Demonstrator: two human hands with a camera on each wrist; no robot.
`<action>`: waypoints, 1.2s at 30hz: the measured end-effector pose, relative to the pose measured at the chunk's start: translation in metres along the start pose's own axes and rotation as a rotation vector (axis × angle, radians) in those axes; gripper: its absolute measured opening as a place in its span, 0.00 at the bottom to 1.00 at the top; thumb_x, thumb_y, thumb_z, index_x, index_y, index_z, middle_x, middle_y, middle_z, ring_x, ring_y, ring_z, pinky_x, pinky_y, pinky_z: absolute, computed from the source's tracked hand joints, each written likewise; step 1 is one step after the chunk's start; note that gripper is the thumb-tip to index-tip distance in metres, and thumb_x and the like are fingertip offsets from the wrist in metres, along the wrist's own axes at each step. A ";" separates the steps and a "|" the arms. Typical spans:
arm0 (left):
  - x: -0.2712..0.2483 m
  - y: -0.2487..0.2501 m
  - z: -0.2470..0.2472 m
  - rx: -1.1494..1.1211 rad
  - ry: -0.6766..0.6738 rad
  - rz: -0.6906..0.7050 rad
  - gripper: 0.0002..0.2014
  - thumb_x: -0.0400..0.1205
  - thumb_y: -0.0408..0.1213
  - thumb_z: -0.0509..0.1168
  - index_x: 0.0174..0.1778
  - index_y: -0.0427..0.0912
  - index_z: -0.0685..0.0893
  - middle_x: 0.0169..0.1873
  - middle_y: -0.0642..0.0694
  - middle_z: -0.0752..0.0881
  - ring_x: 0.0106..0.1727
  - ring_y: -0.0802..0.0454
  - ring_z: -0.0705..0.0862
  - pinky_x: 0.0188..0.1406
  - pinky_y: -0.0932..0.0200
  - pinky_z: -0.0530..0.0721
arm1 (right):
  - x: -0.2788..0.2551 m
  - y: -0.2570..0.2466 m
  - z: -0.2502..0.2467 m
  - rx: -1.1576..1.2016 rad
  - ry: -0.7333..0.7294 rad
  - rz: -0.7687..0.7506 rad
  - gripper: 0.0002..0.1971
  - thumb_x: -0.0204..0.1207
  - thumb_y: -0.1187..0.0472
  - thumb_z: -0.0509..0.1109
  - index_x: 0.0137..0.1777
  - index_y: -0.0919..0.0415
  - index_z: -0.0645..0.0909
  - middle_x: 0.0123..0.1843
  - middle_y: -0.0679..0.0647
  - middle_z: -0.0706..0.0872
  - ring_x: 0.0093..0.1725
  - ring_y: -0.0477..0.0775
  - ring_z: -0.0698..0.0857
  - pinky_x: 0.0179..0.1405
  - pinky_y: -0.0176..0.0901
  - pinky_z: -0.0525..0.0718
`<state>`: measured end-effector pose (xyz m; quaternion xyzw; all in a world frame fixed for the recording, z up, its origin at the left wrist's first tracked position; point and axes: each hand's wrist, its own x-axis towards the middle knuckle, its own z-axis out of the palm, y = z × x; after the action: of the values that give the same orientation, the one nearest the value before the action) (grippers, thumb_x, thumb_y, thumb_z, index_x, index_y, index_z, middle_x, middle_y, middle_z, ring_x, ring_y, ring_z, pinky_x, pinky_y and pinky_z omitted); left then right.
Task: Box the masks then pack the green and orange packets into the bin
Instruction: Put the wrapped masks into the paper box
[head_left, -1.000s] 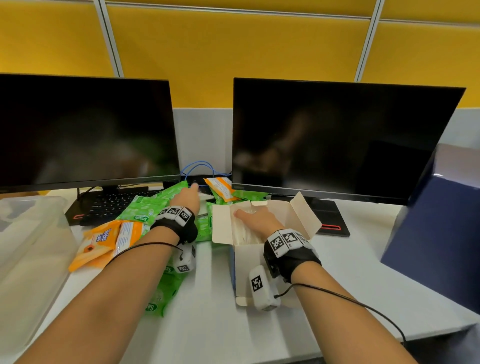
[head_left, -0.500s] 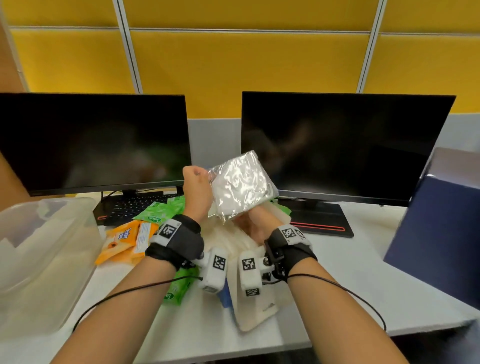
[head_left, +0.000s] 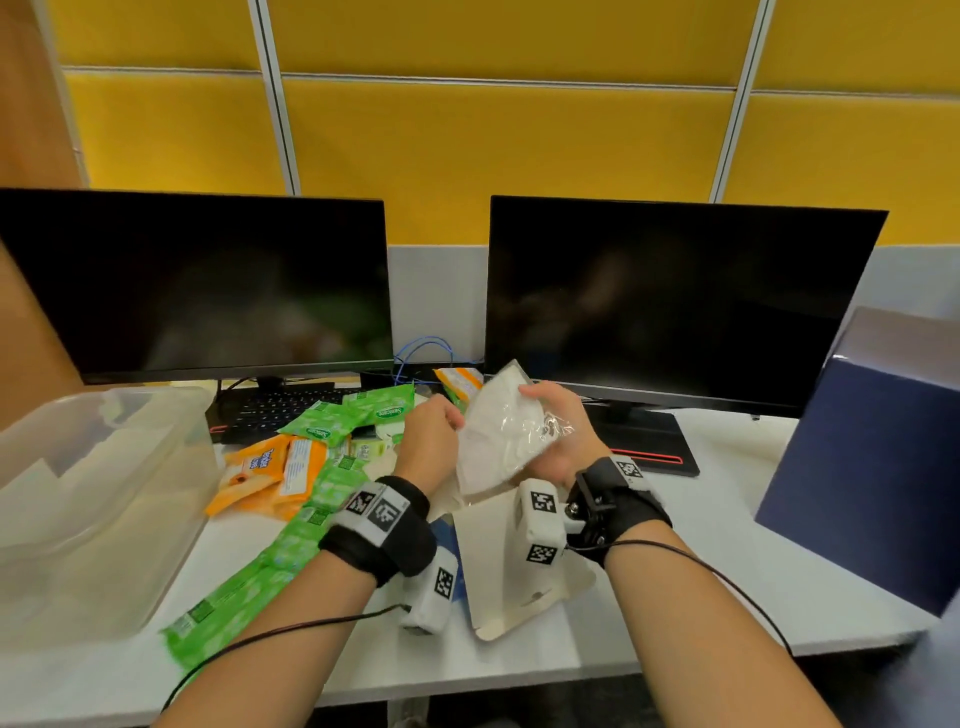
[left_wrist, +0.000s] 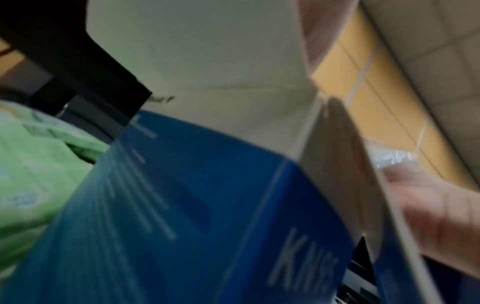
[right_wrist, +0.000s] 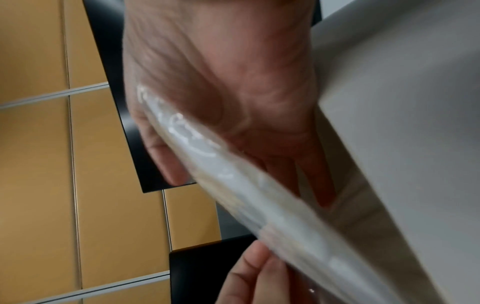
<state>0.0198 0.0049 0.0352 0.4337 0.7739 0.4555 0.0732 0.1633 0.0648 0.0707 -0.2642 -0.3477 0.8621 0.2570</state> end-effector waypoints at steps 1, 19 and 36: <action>-0.003 0.001 0.000 0.020 -0.014 0.002 0.11 0.81 0.24 0.54 0.43 0.41 0.80 0.43 0.47 0.80 0.46 0.48 0.77 0.46 0.53 0.76 | -0.003 0.000 0.001 -0.021 0.027 0.019 0.13 0.78 0.59 0.62 0.59 0.65 0.75 0.54 0.66 0.82 0.55 0.67 0.80 0.54 0.60 0.76; -0.002 -0.011 0.016 0.508 -0.166 0.237 0.13 0.83 0.44 0.55 0.42 0.42 0.81 0.45 0.44 0.84 0.53 0.44 0.81 0.52 0.48 0.76 | 0.022 -0.021 -0.024 -0.305 0.297 -0.305 0.20 0.79 0.61 0.65 0.71 0.58 0.74 0.64 0.63 0.82 0.62 0.64 0.83 0.66 0.60 0.79; 0.014 -0.022 0.018 0.526 -0.051 0.012 0.21 0.84 0.45 0.55 0.73 0.46 0.70 0.72 0.41 0.70 0.75 0.40 0.66 0.75 0.38 0.62 | 0.041 0.004 0.010 -1.895 0.391 0.063 0.18 0.86 0.62 0.54 0.74 0.65 0.71 0.71 0.60 0.78 0.70 0.60 0.77 0.70 0.50 0.74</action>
<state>0.0066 0.0219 0.0118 0.4539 0.8610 0.2280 -0.0254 0.1257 0.0835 0.0626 -0.5098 -0.8424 0.1715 -0.0323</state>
